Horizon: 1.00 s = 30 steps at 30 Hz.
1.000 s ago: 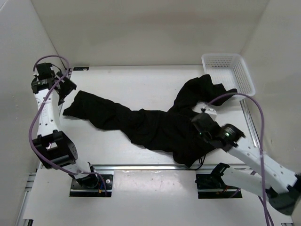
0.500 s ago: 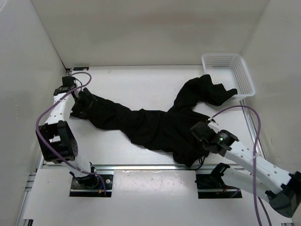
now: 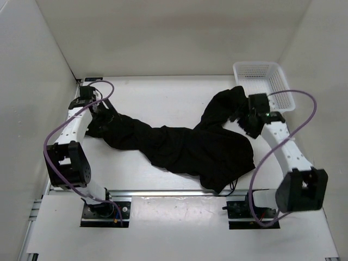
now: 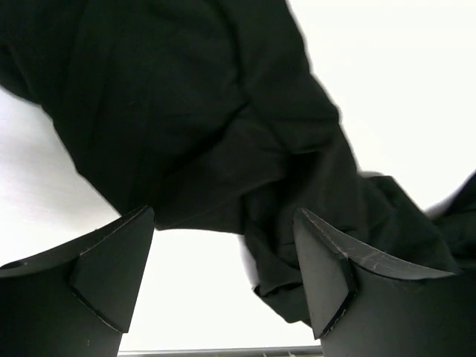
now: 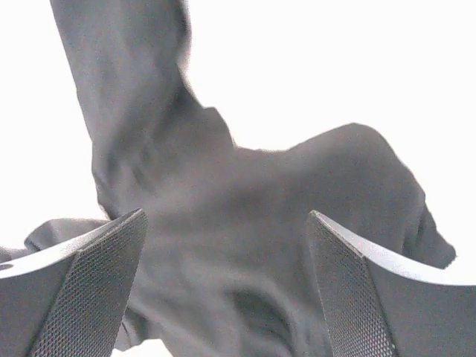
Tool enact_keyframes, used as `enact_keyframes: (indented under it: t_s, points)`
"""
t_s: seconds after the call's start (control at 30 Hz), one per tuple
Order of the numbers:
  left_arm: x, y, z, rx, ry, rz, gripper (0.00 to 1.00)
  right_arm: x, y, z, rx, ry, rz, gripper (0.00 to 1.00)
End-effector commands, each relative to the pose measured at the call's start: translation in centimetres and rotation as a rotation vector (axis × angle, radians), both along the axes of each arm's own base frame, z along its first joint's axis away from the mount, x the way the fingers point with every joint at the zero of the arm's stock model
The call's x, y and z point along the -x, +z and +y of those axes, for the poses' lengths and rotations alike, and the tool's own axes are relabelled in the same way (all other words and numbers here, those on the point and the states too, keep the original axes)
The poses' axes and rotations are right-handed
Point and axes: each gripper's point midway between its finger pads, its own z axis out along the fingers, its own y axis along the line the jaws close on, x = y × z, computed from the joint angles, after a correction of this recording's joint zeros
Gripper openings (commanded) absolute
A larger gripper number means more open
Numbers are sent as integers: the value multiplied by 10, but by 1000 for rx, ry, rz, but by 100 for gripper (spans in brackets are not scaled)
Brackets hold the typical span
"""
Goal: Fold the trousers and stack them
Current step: Flatten the trousers out
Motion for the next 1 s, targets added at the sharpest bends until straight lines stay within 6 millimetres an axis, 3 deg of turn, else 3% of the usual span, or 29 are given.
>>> enact_keyframes:
  t_s: [0.0,0.13,0.23,0.33,0.4,0.53,0.63,0.73,0.8,0.87,0.97]
  points:
    - [-13,41,0,-15,-23,-134,86,-52,24,-29,31,46,-76,92]
    - [-14,47,-10,-9,-58,-144,86,-80,17,-54,-17,25,-77,89]
    - [-13,54,-13,-10,-68,-156,86,-96,19,-54,-12,52,-84,91]
    - [-15,59,-15,-23,-80,-165,86,-110,19,-67,37,33,-84,91]
    - [-15,59,-15,-23,-80,-165,86,-118,21,-76,31,14,-88,84]
    - [-13,58,-13,-30,-75,-155,86,-132,4,-96,12,-24,-57,74]
    - [-13,55,-17,-28,-84,-146,89,-142,1,-96,16,1,-63,63]
    - [-13,54,-15,-36,-79,-145,89,-142,-3,-96,14,1,-52,48]
    - [-13,54,-15,-36,-79,-145,89,-142,-3,-96,20,8,-52,44]
    - [-13,54,-15,-36,-79,-145,89,-147,4,-97,23,8,-72,45]
    - [-13,54,-15,-36,-79,-145,89,-147,-3,-97,25,16,-50,53]
